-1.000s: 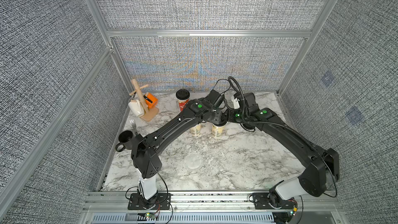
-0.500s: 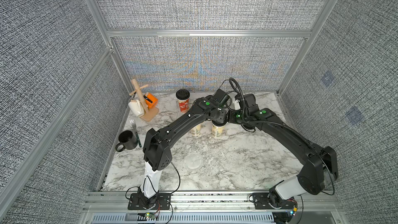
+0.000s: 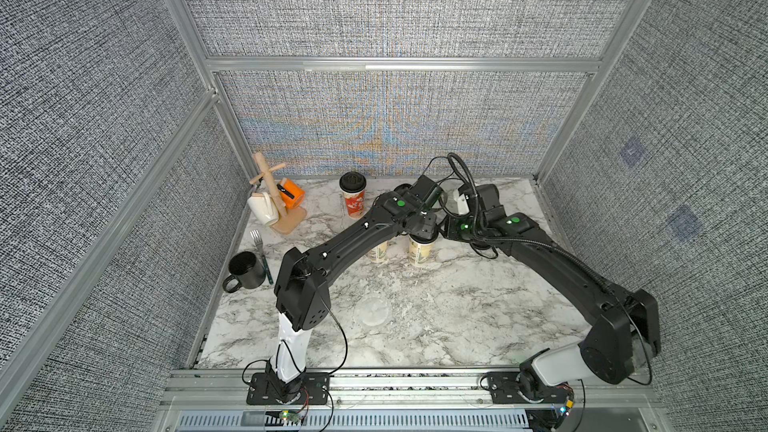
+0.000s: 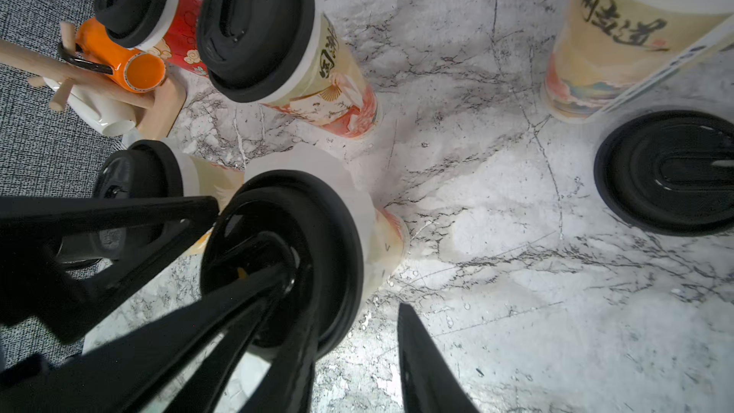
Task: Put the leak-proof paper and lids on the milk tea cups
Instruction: Secure the cup lid on the cup.
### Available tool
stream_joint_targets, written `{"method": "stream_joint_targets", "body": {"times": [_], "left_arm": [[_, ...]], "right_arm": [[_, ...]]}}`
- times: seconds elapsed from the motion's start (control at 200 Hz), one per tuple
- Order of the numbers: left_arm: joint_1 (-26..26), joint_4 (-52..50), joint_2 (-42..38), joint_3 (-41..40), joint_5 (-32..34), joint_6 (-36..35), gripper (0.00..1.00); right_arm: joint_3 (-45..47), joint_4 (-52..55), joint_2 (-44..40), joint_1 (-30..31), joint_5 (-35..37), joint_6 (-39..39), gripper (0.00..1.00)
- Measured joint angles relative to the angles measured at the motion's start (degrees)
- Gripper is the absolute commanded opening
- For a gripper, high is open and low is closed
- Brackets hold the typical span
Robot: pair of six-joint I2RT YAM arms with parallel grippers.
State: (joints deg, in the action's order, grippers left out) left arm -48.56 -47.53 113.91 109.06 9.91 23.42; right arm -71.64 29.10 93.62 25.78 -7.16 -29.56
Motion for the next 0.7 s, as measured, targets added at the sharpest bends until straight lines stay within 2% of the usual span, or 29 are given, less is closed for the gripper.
{"method": "stream_joint_targets", "body": {"times": [0.495,0.701], "left_arm": [[-0.02,3.43,-2.08,-3.98,0.00,0.92,0.60],[0.09,5.22,-3.45,-6.45,0.63,1.25,0.60]], "right_arm": [[0.46,-1.64,2.08,-0.31,-1.25,0.15,0.31],[4.79,-8.68,1.84,-0.28,-2.32,-0.35,0.30]]}}
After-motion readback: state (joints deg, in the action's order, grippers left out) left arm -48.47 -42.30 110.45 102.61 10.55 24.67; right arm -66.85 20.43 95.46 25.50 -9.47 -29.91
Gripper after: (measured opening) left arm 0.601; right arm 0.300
